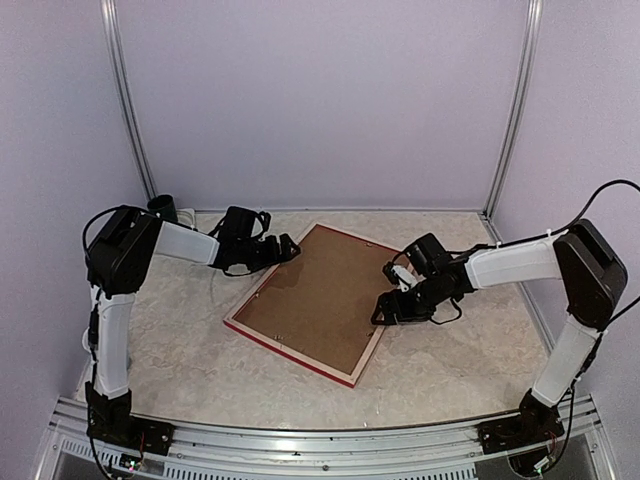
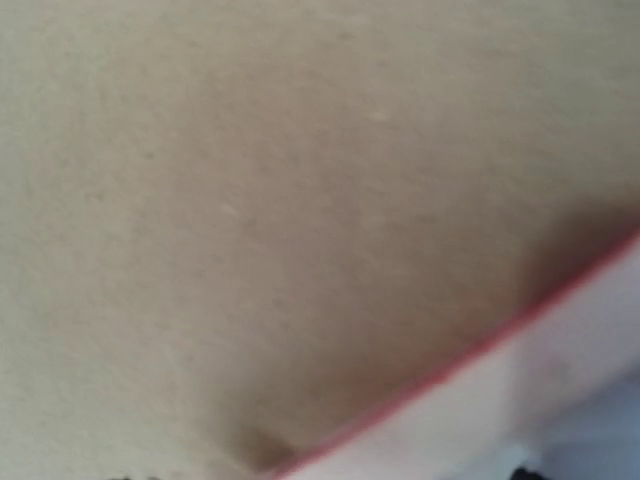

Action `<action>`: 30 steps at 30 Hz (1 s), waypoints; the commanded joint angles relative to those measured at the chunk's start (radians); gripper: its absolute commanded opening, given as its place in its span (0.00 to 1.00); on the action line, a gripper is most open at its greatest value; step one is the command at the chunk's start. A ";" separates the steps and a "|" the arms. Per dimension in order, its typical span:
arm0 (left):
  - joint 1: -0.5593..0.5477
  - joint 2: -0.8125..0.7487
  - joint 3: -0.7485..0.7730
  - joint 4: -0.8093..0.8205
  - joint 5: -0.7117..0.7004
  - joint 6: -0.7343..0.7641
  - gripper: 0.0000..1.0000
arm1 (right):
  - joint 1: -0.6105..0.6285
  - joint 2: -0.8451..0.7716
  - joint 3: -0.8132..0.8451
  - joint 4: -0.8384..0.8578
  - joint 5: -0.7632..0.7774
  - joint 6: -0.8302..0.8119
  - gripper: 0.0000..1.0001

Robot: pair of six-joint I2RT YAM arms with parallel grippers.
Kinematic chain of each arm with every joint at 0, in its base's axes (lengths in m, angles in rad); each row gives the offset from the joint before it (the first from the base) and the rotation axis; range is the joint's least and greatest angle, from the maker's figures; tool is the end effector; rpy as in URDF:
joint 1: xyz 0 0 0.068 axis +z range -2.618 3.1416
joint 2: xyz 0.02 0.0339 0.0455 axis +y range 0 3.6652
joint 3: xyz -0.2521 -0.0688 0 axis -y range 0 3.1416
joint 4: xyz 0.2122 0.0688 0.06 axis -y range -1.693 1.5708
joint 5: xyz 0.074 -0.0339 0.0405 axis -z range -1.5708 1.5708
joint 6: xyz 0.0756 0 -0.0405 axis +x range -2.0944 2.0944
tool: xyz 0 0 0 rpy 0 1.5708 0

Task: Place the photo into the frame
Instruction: Place the photo frame at the center of the board.

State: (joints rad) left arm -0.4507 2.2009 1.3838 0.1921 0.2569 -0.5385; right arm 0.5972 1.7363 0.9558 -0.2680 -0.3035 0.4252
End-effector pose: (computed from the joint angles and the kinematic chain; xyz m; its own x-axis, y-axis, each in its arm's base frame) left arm 0.4208 -0.2250 0.1174 -0.7633 -0.1817 -0.6200 0.2508 0.8010 -0.5435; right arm 0.2581 0.2028 0.1288 -0.9251 -0.1530 -0.3476 -0.3055 0.8435 0.4417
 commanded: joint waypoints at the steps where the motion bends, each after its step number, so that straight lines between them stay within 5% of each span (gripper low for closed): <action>1: 0.033 -0.071 -0.051 0.003 -0.043 0.008 0.99 | -0.012 -0.057 0.010 -0.066 0.091 -0.018 0.81; 11: 0.020 -0.343 -0.335 0.070 -0.206 -0.067 0.99 | -0.161 -0.020 0.177 -0.114 0.118 -0.075 0.85; 15: 0.003 -0.456 -0.445 0.067 -0.248 -0.118 0.99 | -0.208 0.025 0.273 -0.119 0.132 -0.083 0.99; 30: -0.144 -0.882 -0.750 -0.111 -0.365 -0.240 0.99 | -0.319 0.268 0.626 -0.084 0.228 -0.176 0.99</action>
State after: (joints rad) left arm -0.5648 1.3941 0.6819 0.1543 -0.0742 -0.7341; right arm 0.3107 1.9541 1.5253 -0.3824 -0.0917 0.2871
